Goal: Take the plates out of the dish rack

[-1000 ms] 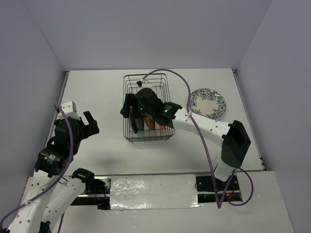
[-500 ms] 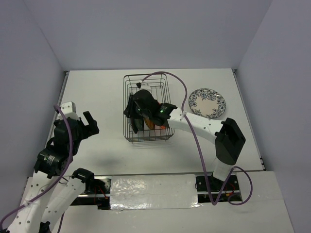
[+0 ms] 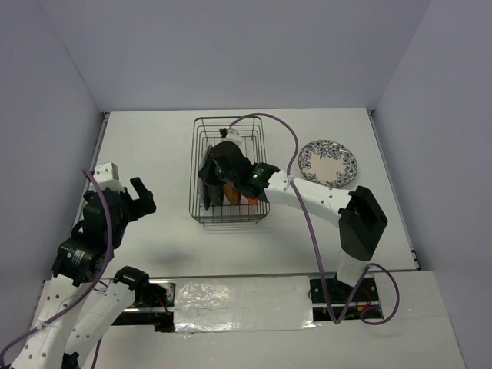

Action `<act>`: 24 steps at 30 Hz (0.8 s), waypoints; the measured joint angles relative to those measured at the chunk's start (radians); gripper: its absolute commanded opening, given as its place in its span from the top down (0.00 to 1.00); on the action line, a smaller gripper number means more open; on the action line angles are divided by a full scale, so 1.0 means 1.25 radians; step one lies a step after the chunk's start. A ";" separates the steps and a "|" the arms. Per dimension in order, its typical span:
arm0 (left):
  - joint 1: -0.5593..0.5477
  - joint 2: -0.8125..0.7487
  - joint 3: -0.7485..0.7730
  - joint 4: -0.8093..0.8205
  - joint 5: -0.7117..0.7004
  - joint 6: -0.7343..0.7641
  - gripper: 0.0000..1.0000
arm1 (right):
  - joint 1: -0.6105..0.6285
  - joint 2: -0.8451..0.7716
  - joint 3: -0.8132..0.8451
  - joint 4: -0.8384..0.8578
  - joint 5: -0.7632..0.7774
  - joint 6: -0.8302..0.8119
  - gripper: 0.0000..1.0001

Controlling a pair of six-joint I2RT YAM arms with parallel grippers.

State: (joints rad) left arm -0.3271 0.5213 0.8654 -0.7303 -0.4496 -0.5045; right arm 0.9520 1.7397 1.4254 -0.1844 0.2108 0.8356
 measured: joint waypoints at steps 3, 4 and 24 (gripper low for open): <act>-0.002 -0.004 0.000 0.000 -0.001 0.000 0.01 | 0.000 0.002 0.000 0.005 0.002 0.006 1.00; -0.003 -0.005 0.000 0.000 -0.002 0.000 0.00 | 0.000 0.002 0.000 0.005 0.002 0.006 1.00; -0.005 -0.007 0.000 -0.001 -0.002 0.000 0.00 | -0.003 0.026 0.099 -0.094 -0.034 -0.046 1.00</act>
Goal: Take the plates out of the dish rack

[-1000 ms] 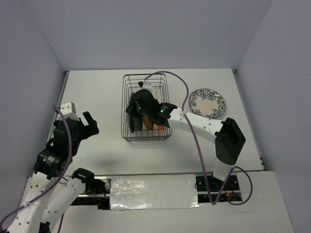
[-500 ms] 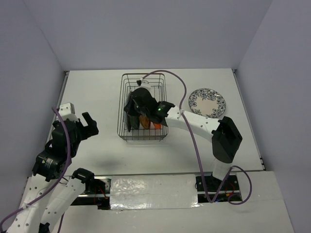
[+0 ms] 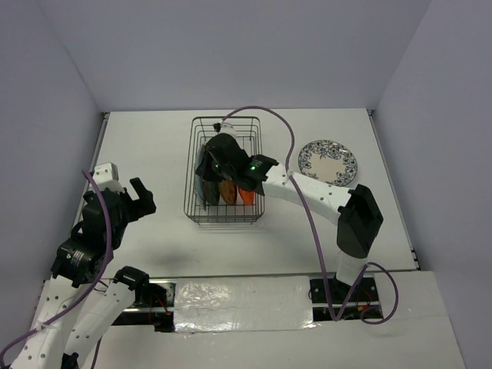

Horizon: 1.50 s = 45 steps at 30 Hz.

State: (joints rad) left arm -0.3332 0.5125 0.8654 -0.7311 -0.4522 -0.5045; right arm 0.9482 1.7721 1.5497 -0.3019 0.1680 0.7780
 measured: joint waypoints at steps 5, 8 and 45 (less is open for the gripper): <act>-0.002 0.000 0.000 0.000 0.000 0.000 0.01 | -0.005 0.000 0.033 -0.022 0.000 0.015 1.00; -0.002 0.000 0.000 0.000 0.000 0.000 0.00 | -0.009 0.001 0.074 -0.034 0.009 0.033 1.00; -0.010 0.038 0.000 0.000 0.003 0.001 0.01 | -0.447 -0.011 0.179 -0.432 0.421 -0.625 1.00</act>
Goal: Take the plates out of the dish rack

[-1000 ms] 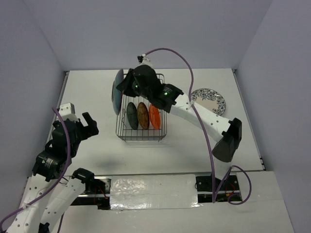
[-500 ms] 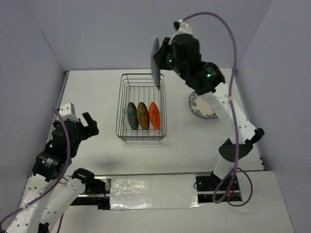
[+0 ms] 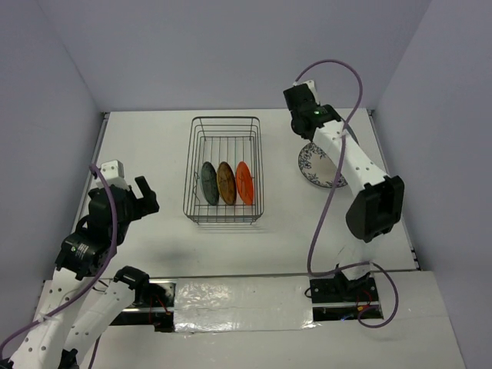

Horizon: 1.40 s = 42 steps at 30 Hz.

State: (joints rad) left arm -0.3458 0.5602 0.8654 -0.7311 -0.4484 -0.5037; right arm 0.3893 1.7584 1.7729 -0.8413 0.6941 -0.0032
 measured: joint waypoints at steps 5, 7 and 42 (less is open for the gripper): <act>0.000 0.000 0.000 0.000 0.000 0.000 0.01 | 0.000 0.082 0.012 0.045 0.006 -0.026 1.00; 0.000 0.000 0.000 0.000 0.000 0.000 0.00 | -0.001 0.125 0.042 0.050 0.023 -0.032 1.00; -0.014 -0.028 -0.001 0.001 0.002 0.000 0.00 | -0.010 0.284 -0.089 0.081 0.099 0.054 0.81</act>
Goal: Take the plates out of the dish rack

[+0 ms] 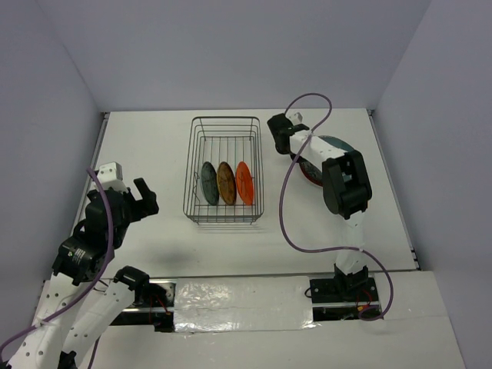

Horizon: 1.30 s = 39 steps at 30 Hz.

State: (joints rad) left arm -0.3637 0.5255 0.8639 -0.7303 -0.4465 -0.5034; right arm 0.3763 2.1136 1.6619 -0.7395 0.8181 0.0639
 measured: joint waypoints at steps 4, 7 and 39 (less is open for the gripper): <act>-0.002 0.000 0.000 0.000 0.000 0.000 0.00 | 0.011 -0.013 -0.027 0.008 -0.017 0.012 0.79; -0.002 0.000 0.000 0.000 0.000 0.000 0.00 | 0.023 -0.027 -0.046 0.008 -0.030 0.016 0.79; -0.011 0.001 0.000 0.000 0.000 0.000 0.00 | -0.008 0.031 0.087 -0.013 -0.071 0.010 0.59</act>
State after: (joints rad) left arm -0.3779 0.5266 0.8639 -0.7303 -0.4465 -0.5034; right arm 0.3664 2.1517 1.7702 -0.7559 0.7292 0.0765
